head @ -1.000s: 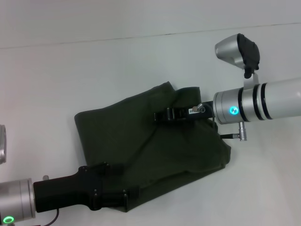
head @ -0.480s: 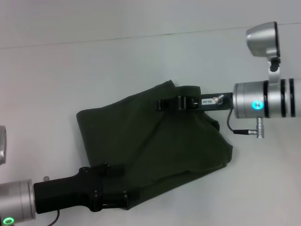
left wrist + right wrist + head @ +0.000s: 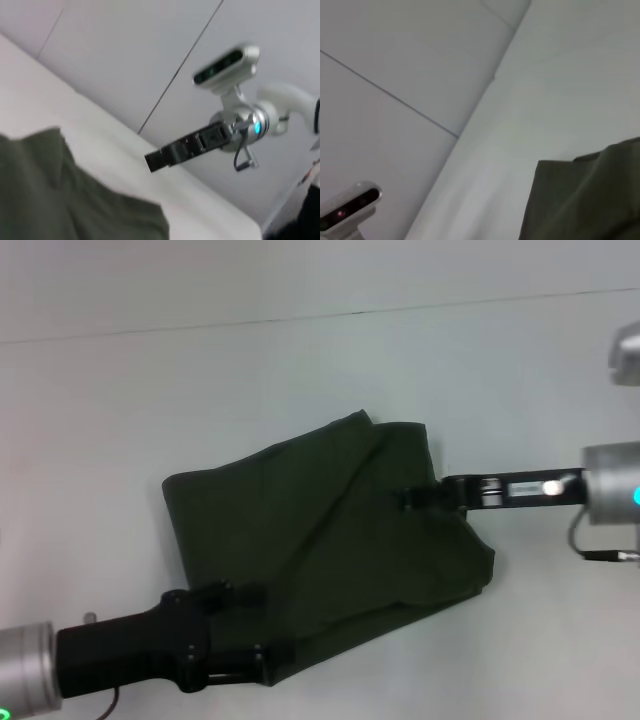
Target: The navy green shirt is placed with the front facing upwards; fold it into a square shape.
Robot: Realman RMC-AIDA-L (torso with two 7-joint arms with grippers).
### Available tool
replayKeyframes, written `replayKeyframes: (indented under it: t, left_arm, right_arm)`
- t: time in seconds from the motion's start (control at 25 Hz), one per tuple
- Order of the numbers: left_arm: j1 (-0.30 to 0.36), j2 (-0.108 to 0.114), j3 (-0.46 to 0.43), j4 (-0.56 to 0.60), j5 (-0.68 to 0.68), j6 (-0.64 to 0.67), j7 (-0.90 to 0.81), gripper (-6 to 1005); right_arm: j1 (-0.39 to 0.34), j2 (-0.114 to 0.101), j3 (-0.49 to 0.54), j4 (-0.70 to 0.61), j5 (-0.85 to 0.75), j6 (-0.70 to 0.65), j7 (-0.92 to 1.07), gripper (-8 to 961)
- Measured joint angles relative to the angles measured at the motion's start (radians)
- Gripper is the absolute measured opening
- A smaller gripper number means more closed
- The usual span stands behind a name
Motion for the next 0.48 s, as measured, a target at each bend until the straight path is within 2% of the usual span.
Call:
replayKeyframes:
  t: [0.2,0.48]
  left_arm:
    - [0.006,0.006,-0.045,0.002,0.002,0.057,0.011,964]
    - [0.021,0.006,-0.046,0.007,0.009,0.071,0.004,964]
  right_arm:
    - [-0.071,-0.019,0.067,-0.034,-0.004,-0.079,-0.015,401]
    - [-0.139,-0.074,0.104,-0.028,-0.071,-0.096,0.021,535]
